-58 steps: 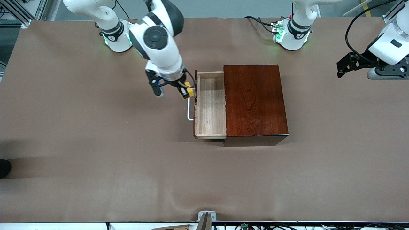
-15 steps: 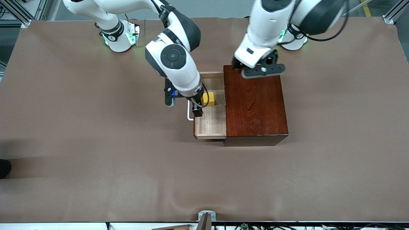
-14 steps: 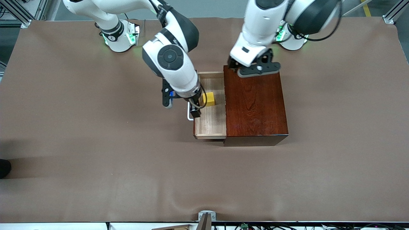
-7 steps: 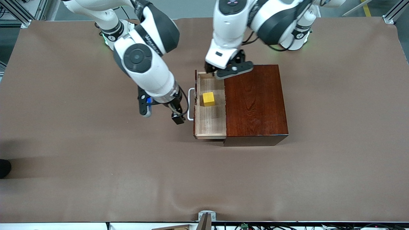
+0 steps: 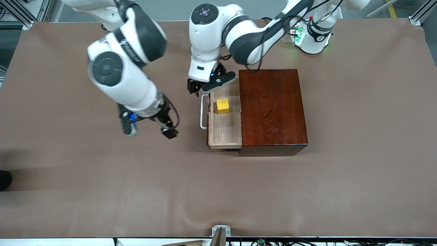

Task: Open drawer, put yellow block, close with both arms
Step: 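Push the drawer shut with the left gripper while the right gripper withdraws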

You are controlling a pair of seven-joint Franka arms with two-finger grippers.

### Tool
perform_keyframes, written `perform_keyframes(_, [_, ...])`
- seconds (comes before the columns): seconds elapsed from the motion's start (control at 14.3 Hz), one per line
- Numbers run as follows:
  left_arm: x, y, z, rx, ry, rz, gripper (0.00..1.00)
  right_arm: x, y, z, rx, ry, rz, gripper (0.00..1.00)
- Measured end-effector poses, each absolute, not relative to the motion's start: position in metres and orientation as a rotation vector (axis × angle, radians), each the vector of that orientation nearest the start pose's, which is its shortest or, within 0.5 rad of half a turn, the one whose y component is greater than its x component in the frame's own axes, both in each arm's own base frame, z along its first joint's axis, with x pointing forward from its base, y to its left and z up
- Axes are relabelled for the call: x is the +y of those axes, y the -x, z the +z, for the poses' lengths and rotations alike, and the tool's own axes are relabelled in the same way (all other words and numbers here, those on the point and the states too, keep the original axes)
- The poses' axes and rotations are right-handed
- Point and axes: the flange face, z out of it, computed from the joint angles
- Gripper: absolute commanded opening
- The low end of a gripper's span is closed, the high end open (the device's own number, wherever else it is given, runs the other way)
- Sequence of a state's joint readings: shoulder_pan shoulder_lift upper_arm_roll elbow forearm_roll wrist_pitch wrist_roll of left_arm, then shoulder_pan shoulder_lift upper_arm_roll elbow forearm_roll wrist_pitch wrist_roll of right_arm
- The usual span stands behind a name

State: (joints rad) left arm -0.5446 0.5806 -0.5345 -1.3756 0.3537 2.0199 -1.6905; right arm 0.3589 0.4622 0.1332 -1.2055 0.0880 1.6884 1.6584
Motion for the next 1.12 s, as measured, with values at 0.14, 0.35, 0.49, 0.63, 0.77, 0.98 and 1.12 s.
perform_keyframes(0.14, [-0.596, -0.431, 0.412, -1.084, 3.150, -0.167, 1.00, 0.295, -0.625, 0.535, 1.648, 2.553, 0.170, 1.00])
perform_keyframes(0.35, [-0.623, -0.425, 0.395, -1.275, 3.110, -0.295, 1.00, 0.271, -0.631, 0.545, 1.547, 2.614, 0.164, 1.00])
perform_keyframes(0.49, [-0.644, -0.416, 0.375, -1.355, 3.100, -0.396, 1.00, 0.251, -0.635, 0.552, 1.466, 2.662, 0.163, 1.00])
perform_keyframes(0.63, [-0.653, -0.415, 0.356, -1.383, 3.113, -0.426, 1.00, 0.228, -0.637, 0.561, 1.409, 2.694, 0.161, 1.00])
perform_keyframes(0.77, [-0.650, -0.424, 0.339, -1.402, 3.110, -0.431, 1.00, 0.211, -0.636, 0.571, 1.346, 2.731, 0.165, 1.00])
perform_keyframes(0.98, [-0.646, -0.431, 0.318, -1.477, 3.054, -0.431, 1.00, 0.190, -0.633, 0.584, 1.199, 2.805, 0.176, 1.00])
perform_keyframes(1.12, [-0.648, -0.427, 0.307, -1.521, 3.010, -0.452, 1.00, 0.174, -0.630, 0.592, 1.071, 2.862, 0.189, 1.00])
